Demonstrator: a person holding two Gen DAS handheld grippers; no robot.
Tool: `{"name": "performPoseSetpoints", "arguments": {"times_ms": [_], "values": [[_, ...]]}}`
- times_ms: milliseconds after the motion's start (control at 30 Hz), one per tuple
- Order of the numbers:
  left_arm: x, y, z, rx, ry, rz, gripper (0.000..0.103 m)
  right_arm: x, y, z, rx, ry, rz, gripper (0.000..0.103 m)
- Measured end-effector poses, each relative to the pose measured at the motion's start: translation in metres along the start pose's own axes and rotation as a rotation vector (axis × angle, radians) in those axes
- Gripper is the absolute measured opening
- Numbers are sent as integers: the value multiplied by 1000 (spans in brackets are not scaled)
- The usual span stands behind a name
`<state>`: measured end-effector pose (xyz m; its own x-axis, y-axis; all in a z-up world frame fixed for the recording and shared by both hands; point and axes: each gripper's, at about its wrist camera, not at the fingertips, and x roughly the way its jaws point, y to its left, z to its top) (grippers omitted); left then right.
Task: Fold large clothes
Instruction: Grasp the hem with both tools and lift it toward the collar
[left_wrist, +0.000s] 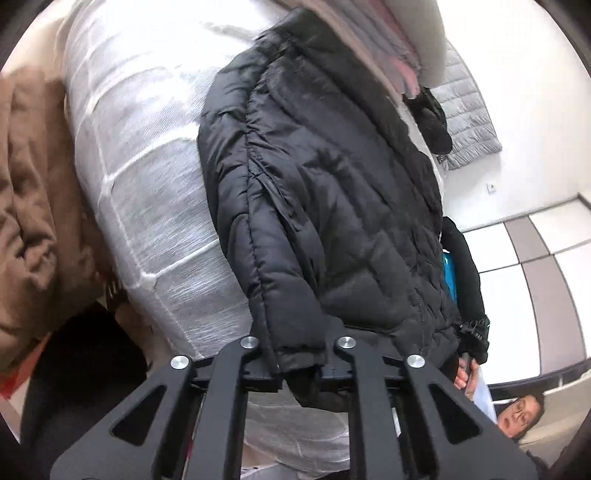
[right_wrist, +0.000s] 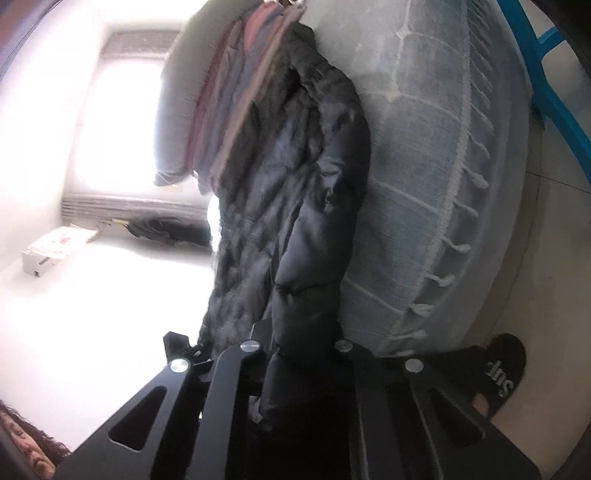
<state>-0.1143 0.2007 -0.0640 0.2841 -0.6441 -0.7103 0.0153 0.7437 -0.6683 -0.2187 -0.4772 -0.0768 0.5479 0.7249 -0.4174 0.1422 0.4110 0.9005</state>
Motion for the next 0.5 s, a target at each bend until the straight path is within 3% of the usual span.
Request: {"name": "performPoseSetpoints", "arguments": {"times_ms": [333,500], "values": [[-69,-66,-9,105,-77,-128,7,-43,50,-12,-70,-137,171,8],[-96,-83,-43,142,-66,-162,7,-80,65,-41,-115,-174,203,8]]}}
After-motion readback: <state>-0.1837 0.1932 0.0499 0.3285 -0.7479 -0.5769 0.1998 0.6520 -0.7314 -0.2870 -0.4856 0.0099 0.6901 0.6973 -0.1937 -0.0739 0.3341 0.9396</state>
